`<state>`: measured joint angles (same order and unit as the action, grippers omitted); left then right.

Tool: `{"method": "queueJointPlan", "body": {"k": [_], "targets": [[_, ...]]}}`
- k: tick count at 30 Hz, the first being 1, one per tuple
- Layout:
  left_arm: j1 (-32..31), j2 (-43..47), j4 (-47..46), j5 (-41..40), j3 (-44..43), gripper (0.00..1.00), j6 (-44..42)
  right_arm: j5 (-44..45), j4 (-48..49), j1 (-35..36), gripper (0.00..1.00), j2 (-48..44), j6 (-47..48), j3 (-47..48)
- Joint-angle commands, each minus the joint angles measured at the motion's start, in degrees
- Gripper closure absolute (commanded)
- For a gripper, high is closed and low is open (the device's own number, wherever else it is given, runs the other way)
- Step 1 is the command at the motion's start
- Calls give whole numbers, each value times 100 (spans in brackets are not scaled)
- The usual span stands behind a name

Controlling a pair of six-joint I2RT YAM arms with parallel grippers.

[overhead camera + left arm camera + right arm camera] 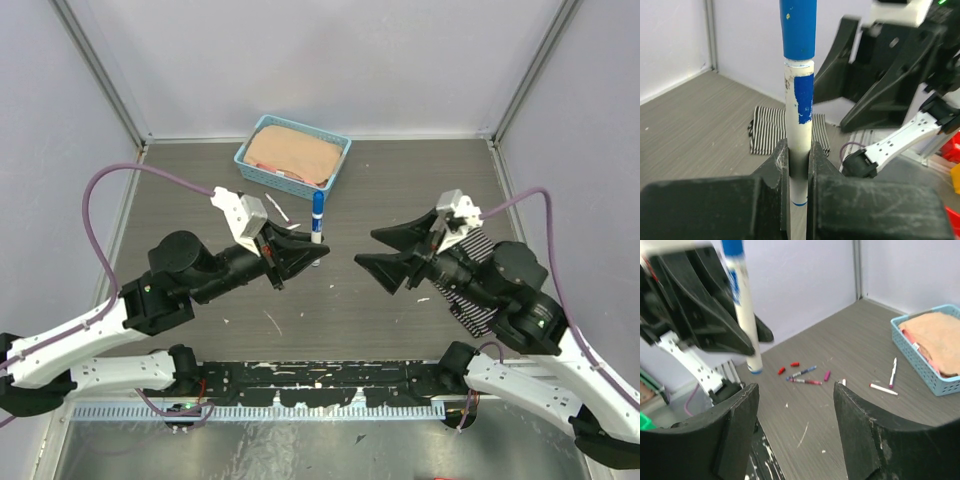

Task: Insert the pens into the pen caps
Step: Adjust the pen, then remove the pen cap from the pen.

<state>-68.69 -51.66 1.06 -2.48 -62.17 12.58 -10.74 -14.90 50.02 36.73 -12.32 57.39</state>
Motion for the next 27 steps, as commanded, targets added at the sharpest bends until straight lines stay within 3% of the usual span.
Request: {"method": "queueJointPlan", "body": {"k": [1, 8, 19, 27], "targets": [[-15, -60, 794, -294, -167, 100, -181, 749, 412, -5, 34, -43, -499, 553], [-14, -314, 1001, -293, -219, 100, -69, 1624, 567, -3, 33, 575, -1340, 1090], [-11, -618, 1113, 39, -372, 100, 1, 1448, 762, -6, 34, 1229, -1740, 1365], [-13, -636, 1132, -36, -401, 100, 48, 1211, 702, -2, 58, 1293, -1698, 1284]]}}
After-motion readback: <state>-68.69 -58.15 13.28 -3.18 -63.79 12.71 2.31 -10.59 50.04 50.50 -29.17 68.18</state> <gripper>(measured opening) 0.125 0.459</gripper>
